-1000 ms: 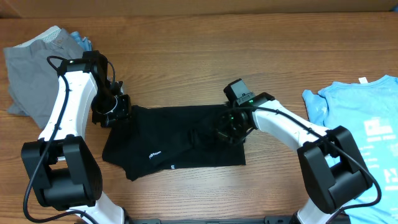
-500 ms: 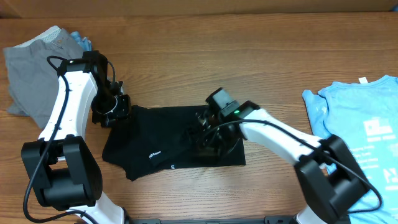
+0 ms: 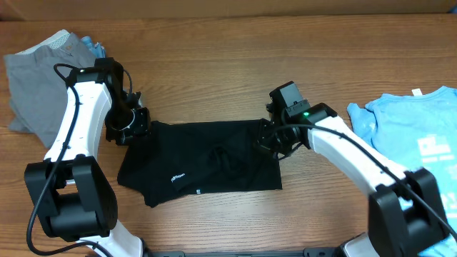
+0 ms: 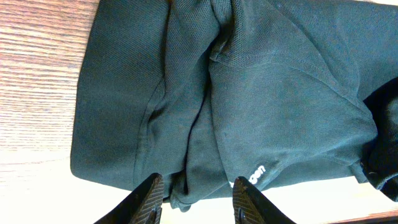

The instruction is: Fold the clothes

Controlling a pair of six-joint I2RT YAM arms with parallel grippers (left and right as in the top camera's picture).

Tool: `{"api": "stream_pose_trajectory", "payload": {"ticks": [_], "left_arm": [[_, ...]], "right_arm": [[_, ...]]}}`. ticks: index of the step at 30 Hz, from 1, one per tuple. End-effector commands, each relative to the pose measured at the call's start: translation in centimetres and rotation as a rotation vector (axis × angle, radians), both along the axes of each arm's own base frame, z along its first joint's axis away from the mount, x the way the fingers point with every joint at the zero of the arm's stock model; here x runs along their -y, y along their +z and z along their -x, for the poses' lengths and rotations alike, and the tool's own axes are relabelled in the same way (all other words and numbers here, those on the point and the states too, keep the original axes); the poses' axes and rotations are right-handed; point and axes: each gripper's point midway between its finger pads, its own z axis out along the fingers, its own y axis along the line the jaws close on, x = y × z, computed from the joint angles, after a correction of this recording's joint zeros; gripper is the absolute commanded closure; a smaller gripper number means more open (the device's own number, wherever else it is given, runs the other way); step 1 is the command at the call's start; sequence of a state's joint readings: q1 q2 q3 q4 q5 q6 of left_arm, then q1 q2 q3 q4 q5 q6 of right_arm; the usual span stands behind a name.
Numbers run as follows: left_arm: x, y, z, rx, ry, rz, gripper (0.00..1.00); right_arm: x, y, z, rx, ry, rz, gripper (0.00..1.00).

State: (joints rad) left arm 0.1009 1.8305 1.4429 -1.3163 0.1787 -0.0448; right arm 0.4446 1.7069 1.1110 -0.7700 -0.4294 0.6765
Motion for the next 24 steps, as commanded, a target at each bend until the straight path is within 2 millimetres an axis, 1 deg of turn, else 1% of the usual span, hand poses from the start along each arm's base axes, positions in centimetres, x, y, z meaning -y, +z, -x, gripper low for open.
{"api": "stream_pose_trajectory", "payload": {"ticks": [1, 3, 5, 9, 11, 13, 14, 15, 16, 18, 20, 21, 22, 24], "left_arm": [[-0.2, 1.2, -0.6, 0.050, -0.019, -0.005, 0.60], [-0.2, 1.2, -0.5, 0.047, -0.019, -0.004, 0.60], [-0.2, 1.3, -0.4, 0.044, -0.019, -0.004, 0.60], [-0.2, 1.3, -0.4, 0.043, -0.019, -0.003, 0.60], [-0.2, 1.3, -0.3, 0.040, -0.019, -0.003, 0.61], [-0.2, 1.3, -0.3, 0.039, -0.019, -0.003, 0.61], [-0.2, 1.3, -0.3, 0.037, -0.019, -0.003, 0.61], [-0.2, 1.3, -0.2, 0.036, -0.019, -0.003, 0.61], [-0.2, 1.3, -0.2, 0.034, -0.019, -0.003, 0.62], [-0.2, 1.3, -0.1, 0.033, -0.019, -0.003, 0.62], [-0.1, 1.3, -0.2, 0.033, -0.019, -0.002, 0.62], [-0.1, 1.3, -0.2, 0.033, -0.019, -0.002, 0.62], [-0.1, 1.3, -0.2, 0.033, -0.019, -0.002, 0.62], [-0.2, 1.3, -0.2, 0.033, -0.019, -0.003, 0.62]], "right_arm": [[0.8, -2.4, -0.3, -0.073, -0.083, 0.067, 0.96], [0.7, -3.5, -0.1, -0.113, -0.100, 0.074, 0.96], [0.2, -3.8, -0.2, -0.121, -0.095, 0.053, 0.96], [-1.2, -4.0, -0.7, -0.097, -0.070, 0.008, 0.96], [-2.4, -3.6, -1.2, -0.065, -0.049, -0.040, 0.96], [-4.7, -2.2, -2.0, 0.003, 0.023, -0.154, 0.96], [-6.3, -1.1, -2.5, 0.053, 0.074, -0.237, 0.96], [-7.4, -0.1, -2.8, 0.091, 0.113, -0.302, 0.96], [-8.8, 1.5, -3.2, 0.139, 0.156, -0.395, 0.96], [-10.4, 4.1, -3.8, 0.213, 0.225, -0.532, 0.96], [-10.5, 5.3, -4.4, 0.243, 0.235, -0.570, 0.96], [-10.0, 5.3, -4.8, 0.247, 0.226, -0.556, 0.96], [-9.2, 5.3, -5.2, 0.254, 0.227, -0.536, 0.96], [-6.8, 4.5, -5.8, 0.228, 0.187, -0.447, 0.96]]}}
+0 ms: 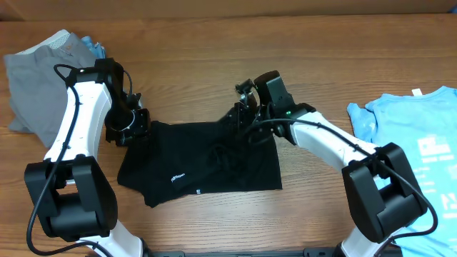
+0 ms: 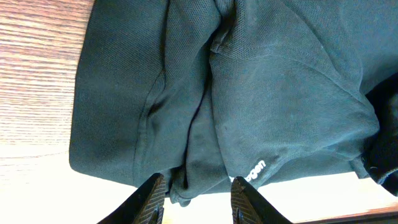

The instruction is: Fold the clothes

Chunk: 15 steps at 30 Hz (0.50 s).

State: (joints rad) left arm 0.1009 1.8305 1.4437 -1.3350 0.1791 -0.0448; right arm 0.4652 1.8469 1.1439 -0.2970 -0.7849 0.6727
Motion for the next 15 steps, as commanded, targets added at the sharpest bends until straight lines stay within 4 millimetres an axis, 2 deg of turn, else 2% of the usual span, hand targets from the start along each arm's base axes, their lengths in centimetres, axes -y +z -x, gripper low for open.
{"api": "stream_pose_trajectory", "payload": {"ticks": [1, 4, 8, 15], "left_arm": [[-0.2, 1.2, -0.6, 0.052, -0.019, -0.005, 0.62], [-0.2, 1.2, -0.7, 0.055, -0.019, -0.005, 0.62], [-0.2, 1.2, -0.8, 0.058, -0.019, -0.006, 0.62], [-0.2, 1.2, -0.8, 0.062, -0.019, -0.006, 0.62]], "right_arm": [[3.1, 0.5, -1.5, 0.003, -0.034, 0.055, 0.96], [6.8, -1.6, -0.9, -0.124, -0.114, 0.188, 0.96], [9.8, -3.8, 0.9, -0.233, -0.165, 0.344, 0.96], [9.4, -6.7, 4.3, -0.362, -0.190, 0.422, 0.96]]}}
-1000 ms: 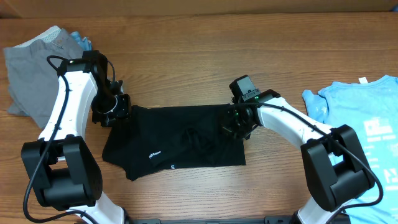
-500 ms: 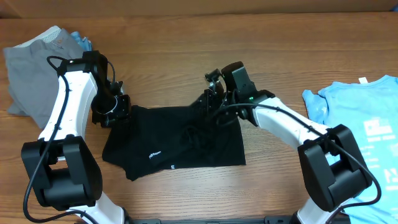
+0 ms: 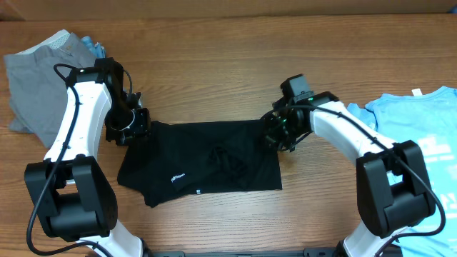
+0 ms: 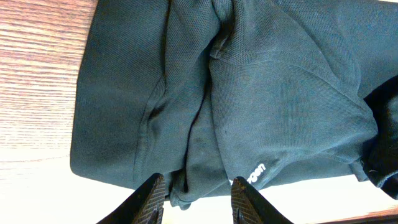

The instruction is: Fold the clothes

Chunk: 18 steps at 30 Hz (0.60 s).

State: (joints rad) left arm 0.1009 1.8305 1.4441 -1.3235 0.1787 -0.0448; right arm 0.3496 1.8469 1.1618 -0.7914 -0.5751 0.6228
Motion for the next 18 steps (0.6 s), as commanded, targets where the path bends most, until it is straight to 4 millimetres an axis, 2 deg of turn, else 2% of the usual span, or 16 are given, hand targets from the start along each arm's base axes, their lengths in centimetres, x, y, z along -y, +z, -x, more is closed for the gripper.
{"api": "stream_pose_trajectory", "payload": {"ticks": [1, 6, 8, 10, 12, 14, 17, 18], "left_arm": [[-0.2, 1.2, -0.6, 0.050, -0.018, -0.004, 0.62], [-0.2, 1.2, -0.5, 0.047, -0.018, -0.004, 0.62], [-0.2, 1.2, -0.4, 0.045, -0.019, -0.004, 0.62], [-0.2, 1.2, -0.4, 0.045, -0.019, -0.004, 0.62], [-0.2, 1.2, -0.5, 0.047, -0.018, -0.003, 0.62], [-0.2, 1.2, -0.5, 0.047, -0.018, -0.003, 0.62], [-0.2, 1.2, -0.4, 0.042, -0.019, -0.004, 0.63], [-0.2, 1.2, -0.3, 0.041, -0.019, -0.003, 0.64]], "right_arm": [[0.0, -1.9, 1.2, -0.042, -0.045, 0.066, 0.96], [-0.8, -3.6, 2.4, -0.088, -0.107, 0.073, 0.96], [-1.8, -3.4, 2.2, -0.070, -0.093, 0.023, 0.96], [-3.6, -2.4, 1.4, -0.007, -0.040, -0.075, 0.96], [-6.4, 0.0, 0.3, 0.108, 0.062, -0.251, 0.96], [-9.3, 3.8, -0.8, 0.243, 0.169, -0.478, 0.96], [-11.5, 9.3, -2.5, 0.436, 0.259, -0.707, 0.96], [-11.6, 10.0, -3.0, 0.443, 0.241, -0.723, 0.96]]}}
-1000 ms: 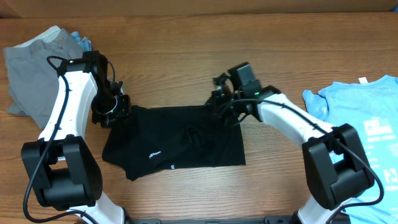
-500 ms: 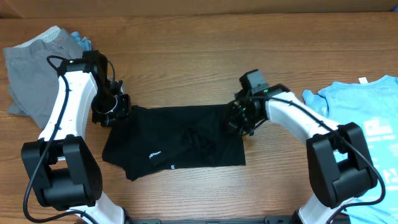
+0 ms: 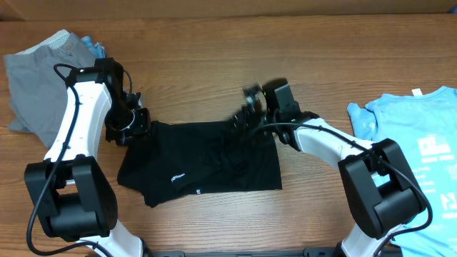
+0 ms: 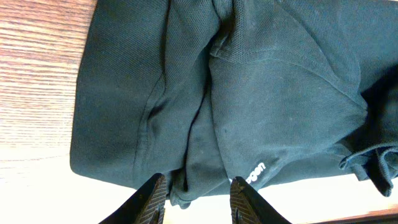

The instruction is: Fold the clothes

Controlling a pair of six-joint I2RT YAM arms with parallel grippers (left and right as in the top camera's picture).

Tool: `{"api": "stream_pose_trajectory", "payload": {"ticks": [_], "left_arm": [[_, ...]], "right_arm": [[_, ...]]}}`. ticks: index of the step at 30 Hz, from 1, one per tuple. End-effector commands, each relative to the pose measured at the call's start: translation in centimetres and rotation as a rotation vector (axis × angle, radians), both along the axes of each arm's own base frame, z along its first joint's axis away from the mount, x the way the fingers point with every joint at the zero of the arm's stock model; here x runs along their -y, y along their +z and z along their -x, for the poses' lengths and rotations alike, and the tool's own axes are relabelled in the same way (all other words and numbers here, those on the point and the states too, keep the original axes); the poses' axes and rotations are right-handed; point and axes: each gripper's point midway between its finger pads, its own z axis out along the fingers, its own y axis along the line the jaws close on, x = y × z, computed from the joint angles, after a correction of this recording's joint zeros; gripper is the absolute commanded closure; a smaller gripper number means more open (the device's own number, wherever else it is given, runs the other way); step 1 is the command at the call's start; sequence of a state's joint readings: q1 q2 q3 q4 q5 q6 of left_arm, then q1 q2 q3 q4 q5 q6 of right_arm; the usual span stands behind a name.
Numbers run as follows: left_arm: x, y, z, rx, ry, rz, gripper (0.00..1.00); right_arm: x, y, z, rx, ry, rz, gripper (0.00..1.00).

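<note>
A black garment [image 3: 193,160] lies spread on the wooden table [image 3: 214,64], with creases down its middle and a small white logo [image 4: 258,171]. My left gripper [image 3: 134,128] rests at its upper left corner. In the left wrist view, the left gripper [image 4: 198,190] is open, with a fold of the hem [image 4: 186,186] lying between the fingers. My right gripper [image 3: 244,116] is blurred over the garment's top edge, right of centre, so its jaws cannot be read. The garment's far right corner [image 4: 373,163] looks rumpled.
A grey garment [image 3: 32,78] lies at the back left with a bit of light blue cloth [image 3: 93,48] beside it. A light blue T-shirt [image 3: 421,143] is spread at the right edge of the table.
My right gripper has moved from the garment's right edge to its top edge, further left, and is now blurred. The garment's right corner looks more rumpled. The left arm has not moved.
My right gripper was at the garment's upper right corner, then over the top edge further left, then back at the right edge, and now over the top edge again. My left gripper stayed open at the upper left corner throughout. The garment's outline has hardly changed.
</note>
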State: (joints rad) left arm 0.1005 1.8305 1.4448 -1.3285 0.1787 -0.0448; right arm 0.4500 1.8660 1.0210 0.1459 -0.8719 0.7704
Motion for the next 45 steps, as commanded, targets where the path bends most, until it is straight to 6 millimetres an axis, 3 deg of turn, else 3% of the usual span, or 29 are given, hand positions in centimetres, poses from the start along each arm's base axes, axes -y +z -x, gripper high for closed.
{"api": "stream_pose_trajectory", "payload": {"ticks": [1, 3, 6, 12, 16, 19, 22, 25, 29, 32, 35, 42, 45], "left_arm": [[-0.2, 1.2, -0.4, 0.043, -0.018, -0.004, 0.64], [-0.2, 1.2, -0.3, 0.041, -0.018, -0.003, 0.64], [-0.2, 1.2, -0.3, 0.041, -0.019, -0.003, 0.64], [-0.2, 1.2, -0.5, 0.047, -0.018, -0.004, 0.63], [-0.2, 1.2, -0.5, 0.048, -0.018, -0.004, 0.63], [-0.2, 1.2, -0.6, 0.052, -0.018, -0.004, 0.63], [-0.2, 1.2, -0.7, 0.054, -0.018, -0.005, 0.63], [-0.2, 1.2, -0.7, 0.054, -0.018, -0.005, 0.63], [-0.2, 1.2, -0.5, 0.049, -0.018, -0.004, 0.63], [-0.2, 1.2, -0.2, 0.035, -0.018, -0.003, 0.64], [-0.2, 1.2, 0.1, 0.025, -0.019, -0.003, 0.64], [-0.2, 1.2, -0.5, 0.047, -0.018, -0.004, 0.64], [-0.2, 1.2, -0.5, 0.049, -0.018, -0.004, 0.64]], "right_arm": [[-1.1, 3.8, 1.5, -0.045, 0.113, -0.157, 0.96], [-0.6, 3.8, 1.0, -0.067, 0.093, -0.156, 0.96], [1.3, 2.2, 0.5, -0.136, 0.049, -0.112, 0.96], [7.2, -2.9, -0.8, -0.290, -0.140, 0.082, 0.96], [10.2, -6.5, 0.2, -0.398, -0.244, 0.268, 0.96], [10.4, -8.3, 2.2, -0.460, -0.256, 0.390, 0.96], [8.9, -9.3, 3.5, -0.420, -0.229, 0.485, 0.96], [4.7, -8.4, 4.1, -0.296, -0.130, 0.443, 0.96], [-2.2, -5.0, 4.8, 0.011, 0.061, 0.284, 0.96], [-4.2, -3.5, 4.8, 0.086, 0.087, 0.236, 0.96], [-3.3, -2.8, 4.3, 0.099, 0.096, 0.276, 0.96], [2.6, 1.9, 2.0, 0.057, -0.011, 0.431, 0.96], [5.1, 2.6, 2.0, -0.004, -0.051, 0.459, 0.93]]}}
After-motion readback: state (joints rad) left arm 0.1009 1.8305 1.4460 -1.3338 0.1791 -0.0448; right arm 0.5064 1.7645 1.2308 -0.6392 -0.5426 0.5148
